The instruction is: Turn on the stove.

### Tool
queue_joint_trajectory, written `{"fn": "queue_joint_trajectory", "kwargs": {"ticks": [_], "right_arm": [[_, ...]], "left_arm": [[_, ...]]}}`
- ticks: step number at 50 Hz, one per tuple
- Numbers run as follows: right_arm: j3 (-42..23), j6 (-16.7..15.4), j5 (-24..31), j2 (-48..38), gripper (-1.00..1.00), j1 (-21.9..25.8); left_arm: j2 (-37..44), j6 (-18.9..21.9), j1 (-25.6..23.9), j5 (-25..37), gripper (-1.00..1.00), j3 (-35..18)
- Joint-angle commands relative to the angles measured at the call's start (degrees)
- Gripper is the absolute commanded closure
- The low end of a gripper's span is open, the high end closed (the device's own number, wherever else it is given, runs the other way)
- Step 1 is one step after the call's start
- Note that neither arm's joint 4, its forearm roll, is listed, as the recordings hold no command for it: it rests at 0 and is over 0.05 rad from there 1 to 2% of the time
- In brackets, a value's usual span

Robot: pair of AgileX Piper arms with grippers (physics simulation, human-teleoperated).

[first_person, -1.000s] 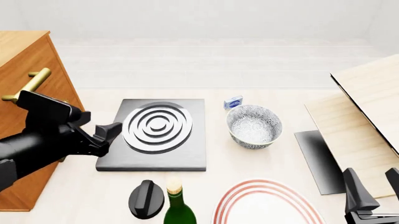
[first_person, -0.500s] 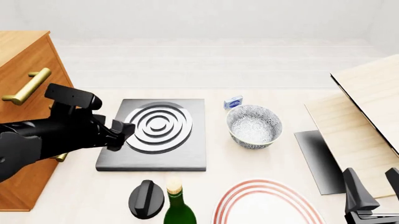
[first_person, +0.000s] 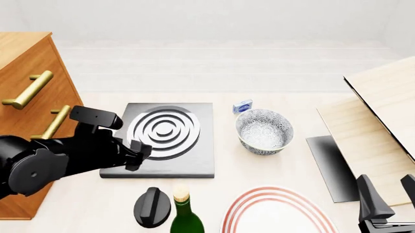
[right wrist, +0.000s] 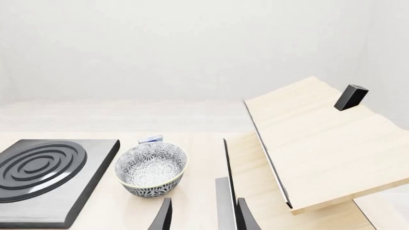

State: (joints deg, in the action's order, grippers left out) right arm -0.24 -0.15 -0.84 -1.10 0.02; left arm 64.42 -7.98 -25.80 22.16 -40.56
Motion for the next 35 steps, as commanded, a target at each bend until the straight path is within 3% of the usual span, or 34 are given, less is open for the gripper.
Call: {"fn": "queue_joint_trajectory", "kwargs": {"ticks": [1, 15, 35], "right_arm": [[0.0, 0.0, 0.0, 0.0, -1.00, 0.0], [0.0, 0.0, 0.0, 0.0, -1.00, 0.0], [0.0, 0.0, 0.0, 0.0, -1.00, 0.0]], "left_arm": [[2.3, -1.0, -1.3, -3.1, -1.00, 2.5], [4.8, -1.4, -1.7, -6.8, -1.00, 4.4], [5.9, -5.2, -3.2, -10.1, -1.00, 7.0]]}}
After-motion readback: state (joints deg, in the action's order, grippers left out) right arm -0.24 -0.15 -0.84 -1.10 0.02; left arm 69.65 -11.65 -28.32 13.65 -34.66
